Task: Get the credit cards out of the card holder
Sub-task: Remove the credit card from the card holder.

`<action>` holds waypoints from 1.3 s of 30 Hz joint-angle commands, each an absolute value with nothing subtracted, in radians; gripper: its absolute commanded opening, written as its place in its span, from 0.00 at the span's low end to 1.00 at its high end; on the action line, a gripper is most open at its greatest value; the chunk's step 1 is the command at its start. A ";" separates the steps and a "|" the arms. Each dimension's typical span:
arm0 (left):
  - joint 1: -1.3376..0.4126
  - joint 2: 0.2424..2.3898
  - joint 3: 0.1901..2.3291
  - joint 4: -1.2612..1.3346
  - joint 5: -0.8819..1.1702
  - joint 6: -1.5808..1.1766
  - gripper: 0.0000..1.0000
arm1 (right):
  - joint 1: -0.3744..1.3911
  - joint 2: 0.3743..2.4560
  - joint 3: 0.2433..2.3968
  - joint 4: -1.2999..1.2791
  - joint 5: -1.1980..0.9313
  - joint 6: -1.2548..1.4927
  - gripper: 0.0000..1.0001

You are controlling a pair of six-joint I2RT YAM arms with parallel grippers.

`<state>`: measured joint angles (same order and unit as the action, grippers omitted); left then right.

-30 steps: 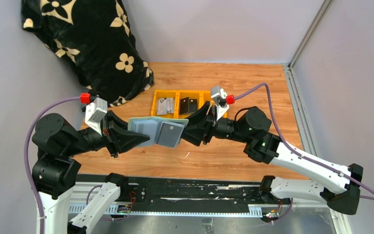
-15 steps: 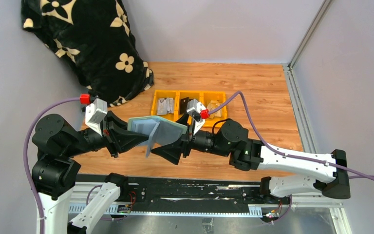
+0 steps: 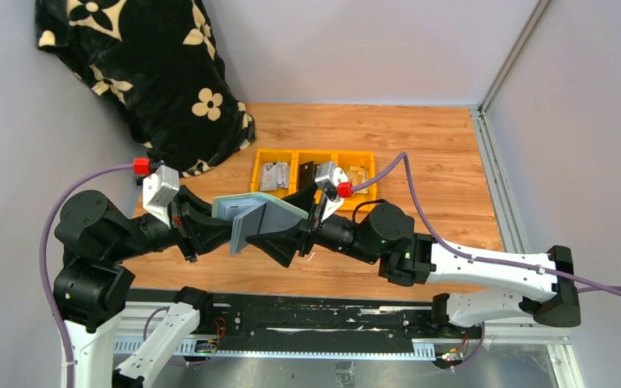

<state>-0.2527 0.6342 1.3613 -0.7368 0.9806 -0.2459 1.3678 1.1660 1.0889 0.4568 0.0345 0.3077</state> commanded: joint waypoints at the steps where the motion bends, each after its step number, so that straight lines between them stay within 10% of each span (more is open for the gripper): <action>1: -0.259 0.619 1.351 -0.729 1.010 -0.242 0.00 | 1.382 1.142 1.080 0.523 0.065 0.296 0.77; 12: -0.259 0.612 1.364 -0.725 1.050 -0.256 0.06 | 1.382 1.154 1.094 0.517 0.099 0.284 0.19; 20: -0.259 0.627 1.410 -0.782 1.059 -0.181 0.23 | 1.379 1.069 1.010 0.523 0.151 0.286 0.02; 39: -0.259 0.631 1.440 -0.760 1.282 -0.202 0.34 | 1.353 1.000 0.961 0.560 0.034 0.294 0.00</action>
<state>-0.2520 0.6418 1.4410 -0.8009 1.1587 -0.1417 1.3743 1.0008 0.9615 0.5095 0.0055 0.3084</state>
